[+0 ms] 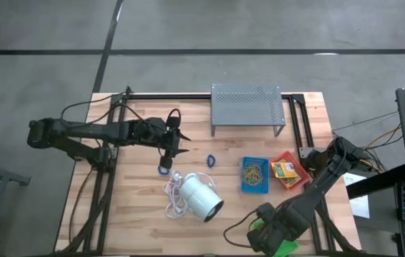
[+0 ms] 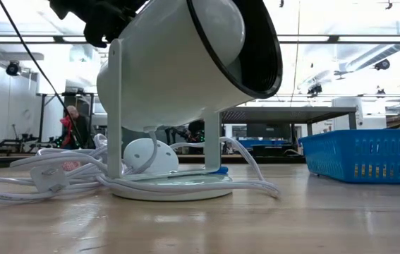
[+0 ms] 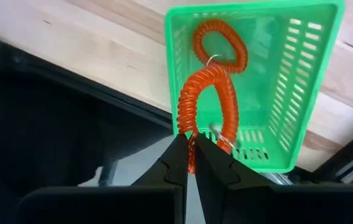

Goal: Pick & Place Office Desk Supplies
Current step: Put the orange spring keychain into the green bin

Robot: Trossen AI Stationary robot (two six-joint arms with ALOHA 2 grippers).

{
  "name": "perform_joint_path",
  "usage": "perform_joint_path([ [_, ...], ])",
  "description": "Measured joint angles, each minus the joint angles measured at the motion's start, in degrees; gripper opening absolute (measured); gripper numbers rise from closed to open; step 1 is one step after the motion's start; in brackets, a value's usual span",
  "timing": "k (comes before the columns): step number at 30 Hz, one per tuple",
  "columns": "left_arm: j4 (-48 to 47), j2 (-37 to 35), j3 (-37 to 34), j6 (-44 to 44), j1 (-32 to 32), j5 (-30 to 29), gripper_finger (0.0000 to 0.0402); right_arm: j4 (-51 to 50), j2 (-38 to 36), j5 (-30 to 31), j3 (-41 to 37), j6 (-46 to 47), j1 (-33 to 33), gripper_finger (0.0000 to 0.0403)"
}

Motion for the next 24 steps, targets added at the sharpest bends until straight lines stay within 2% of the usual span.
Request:
perform_joint_path([
  [8, 0.0, 0.0, 0.0, 0.1, 0.0, -0.5, 0.0184, -4.0, 2.5, 0.5, -0.1, -3.7, 2.0, 0.0013],
  [16, 0.0, 0.0, 0.0, 0.1, 0.0, -0.5, 0.0184, -2.3, 5.1, 0.6, -0.3, -7.7, 2.8, 0.0013],
  [24, 0.0, 0.0, 0.0, 0.1, 0.0, -0.5, 0.0184, -1.3, 8.1, 1.5, -0.3, -18.5, 2.8, 0.0013],
])
